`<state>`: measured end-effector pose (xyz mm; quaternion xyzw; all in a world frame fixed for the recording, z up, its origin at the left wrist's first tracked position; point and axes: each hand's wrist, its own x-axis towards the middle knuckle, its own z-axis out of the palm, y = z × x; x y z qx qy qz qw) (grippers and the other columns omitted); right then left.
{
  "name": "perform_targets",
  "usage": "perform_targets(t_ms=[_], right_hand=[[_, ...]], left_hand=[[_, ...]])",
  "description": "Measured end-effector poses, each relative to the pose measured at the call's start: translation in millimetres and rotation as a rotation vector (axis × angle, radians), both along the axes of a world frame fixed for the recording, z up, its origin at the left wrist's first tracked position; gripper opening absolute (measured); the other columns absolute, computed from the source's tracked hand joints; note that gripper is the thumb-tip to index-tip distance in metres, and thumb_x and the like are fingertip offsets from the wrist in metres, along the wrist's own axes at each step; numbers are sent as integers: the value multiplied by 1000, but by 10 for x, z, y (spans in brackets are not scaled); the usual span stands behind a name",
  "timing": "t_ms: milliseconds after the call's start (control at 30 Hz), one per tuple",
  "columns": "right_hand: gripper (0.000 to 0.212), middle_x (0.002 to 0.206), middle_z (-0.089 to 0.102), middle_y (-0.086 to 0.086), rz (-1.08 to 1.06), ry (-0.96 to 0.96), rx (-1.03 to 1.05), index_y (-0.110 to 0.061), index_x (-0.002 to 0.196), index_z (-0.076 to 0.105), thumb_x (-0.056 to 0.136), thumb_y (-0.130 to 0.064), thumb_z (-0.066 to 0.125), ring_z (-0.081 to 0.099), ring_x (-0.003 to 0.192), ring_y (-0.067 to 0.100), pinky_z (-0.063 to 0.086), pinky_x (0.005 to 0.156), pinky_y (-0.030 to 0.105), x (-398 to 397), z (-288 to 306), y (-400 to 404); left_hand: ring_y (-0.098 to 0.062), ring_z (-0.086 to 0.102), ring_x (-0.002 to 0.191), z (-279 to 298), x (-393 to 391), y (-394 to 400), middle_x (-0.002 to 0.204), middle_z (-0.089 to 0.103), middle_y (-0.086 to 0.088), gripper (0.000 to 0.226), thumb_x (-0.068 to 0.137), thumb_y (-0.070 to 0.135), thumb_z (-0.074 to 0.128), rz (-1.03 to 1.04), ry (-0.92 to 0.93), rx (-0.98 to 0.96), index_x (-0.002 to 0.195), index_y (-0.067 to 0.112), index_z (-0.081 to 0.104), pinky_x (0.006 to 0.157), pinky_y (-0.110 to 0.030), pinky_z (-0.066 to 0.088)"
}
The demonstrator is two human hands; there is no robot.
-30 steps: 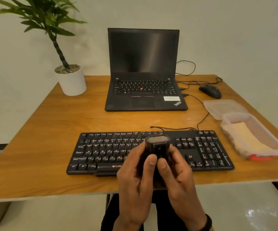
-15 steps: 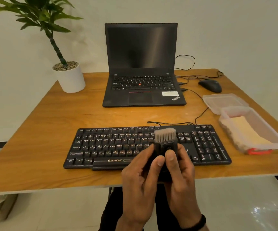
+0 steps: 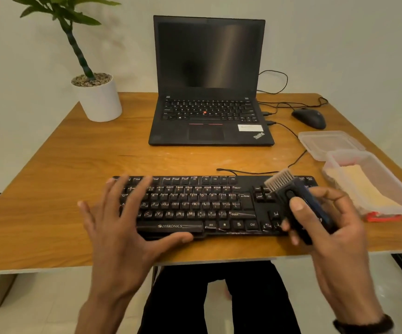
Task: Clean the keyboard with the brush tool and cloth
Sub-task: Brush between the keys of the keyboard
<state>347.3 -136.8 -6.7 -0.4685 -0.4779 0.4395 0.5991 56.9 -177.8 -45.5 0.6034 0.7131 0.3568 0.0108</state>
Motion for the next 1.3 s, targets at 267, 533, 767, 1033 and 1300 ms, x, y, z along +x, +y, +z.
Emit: perform_targets(t_ms=[267, 533, 767, 1033, 1300], right_hand=[[55, 110, 75, -8, -105, -371, 89, -35, 122, 63, 71, -34, 84, 74, 101, 15, 64, 74, 32, 271, 332, 184], [53, 112, 61, -20, -313, -608, 150, -32, 131, 52, 87, -34, 80, 73, 97, 15, 63, 81, 46, 731, 502, 629], [59, 127, 63, -3, -257, -766, 158, -36, 137, 53, 86, -33, 82, 73, 96, 19, 64, 82, 41, 912, 395, 867], [57, 130, 59, -12, -283, -792, 238, -32, 140, 53, 88, -31, 79, 59, 110, 2, 50, 75, 3, 780, 315, 1077], [55, 123, 55, -18, -277, -820, 255, -40, 138, 52, 89, -35, 77, 61, 101, 1, 47, 76, 10, 715, 411, 1085]], left_hand=[[-24, 18, 158, 25, -177, -77, 165, 34, -4, 122, 50, 101, 53, -4, 97, -86, 152, 35, 47, 119, -72, -7], [-26, 31, 154, 88, 1066, 204, 155, 51, -3, 70, 80, 77, 62, -394, 245, 66, 136, 35, 63, 121, -70, -5], [-24, 35, 152, -104, 1420, 405, 148, 58, 0, 51, 87, 65, 65, -434, 207, 64, 124, 31, 71, 120, -74, -3], [-26, 30, 154, -61, 1227, 468, 151, 55, -3, 57, 81, 68, 59, -400, 160, 40, 125, 33, 69, 122, -68, -9], [-25, 29, 155, -34, 1105, 484, 151, 55, -4, 63, 79, 71, 57, -388, 154, 3, 128, 33, 67, 123, -63, -11]])
